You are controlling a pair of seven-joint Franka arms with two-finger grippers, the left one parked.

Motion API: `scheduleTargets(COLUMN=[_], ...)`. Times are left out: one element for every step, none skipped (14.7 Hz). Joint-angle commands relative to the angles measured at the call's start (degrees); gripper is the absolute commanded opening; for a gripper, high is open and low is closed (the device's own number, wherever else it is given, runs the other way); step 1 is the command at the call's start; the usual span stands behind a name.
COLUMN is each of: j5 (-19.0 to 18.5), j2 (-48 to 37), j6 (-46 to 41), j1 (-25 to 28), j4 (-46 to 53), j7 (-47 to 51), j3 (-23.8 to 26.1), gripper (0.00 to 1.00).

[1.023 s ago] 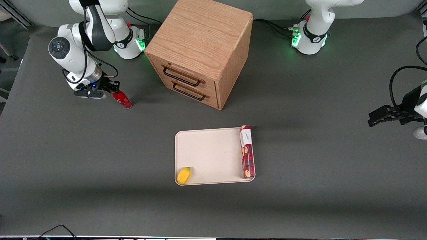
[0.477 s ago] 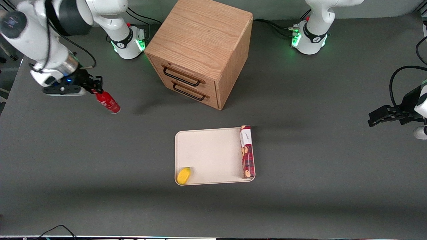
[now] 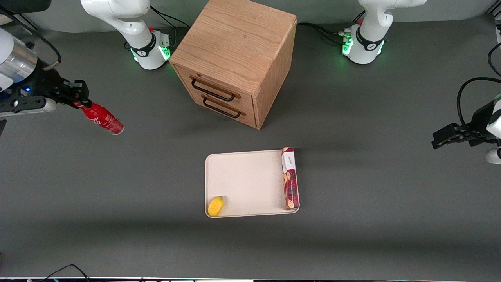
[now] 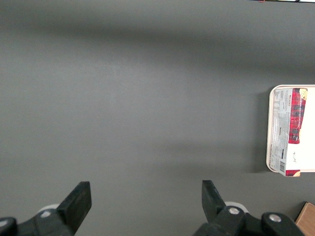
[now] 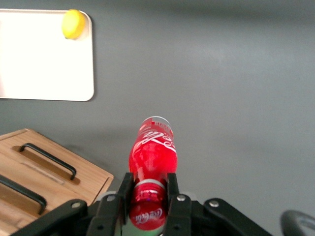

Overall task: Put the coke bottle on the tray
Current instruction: 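Lift the bottle with the right gripper, tilting it upright, then carry the bottle over the white tray beside the mango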

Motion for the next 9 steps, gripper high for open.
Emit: scheduleTargets(j5=[-1.6,-3.0,-3.7,-3.7,-4.4,-7.4,-10.1,-11.4,-12.0], j2=[8.7,10.5,12.5,14.9,16.9,19.0,21.2,24.1,26.5], j6=[-5.0,-5.0,-5.0,-4.7,-3.6,-0.8,1.1,2.8,5.3], j1=[0.9,1.0,1.2,1.3,1.5,2.3,2.5,2.5,2.7], j4=[11.9,12.9,14.0,14.9,14.9,14.8,14.4,14.0,13.8], j7=[7.7,12.4,17.1,23.1,28.8,33.5,37.2,40.1,43.4], j3=[4.7,8.1,11.1,13.7,16.2,18.8,21.7,24.2,25.3], gripper=[0.00,0.00,0.00,0.00,0.00,0.00,0.01,0.01,0.01])
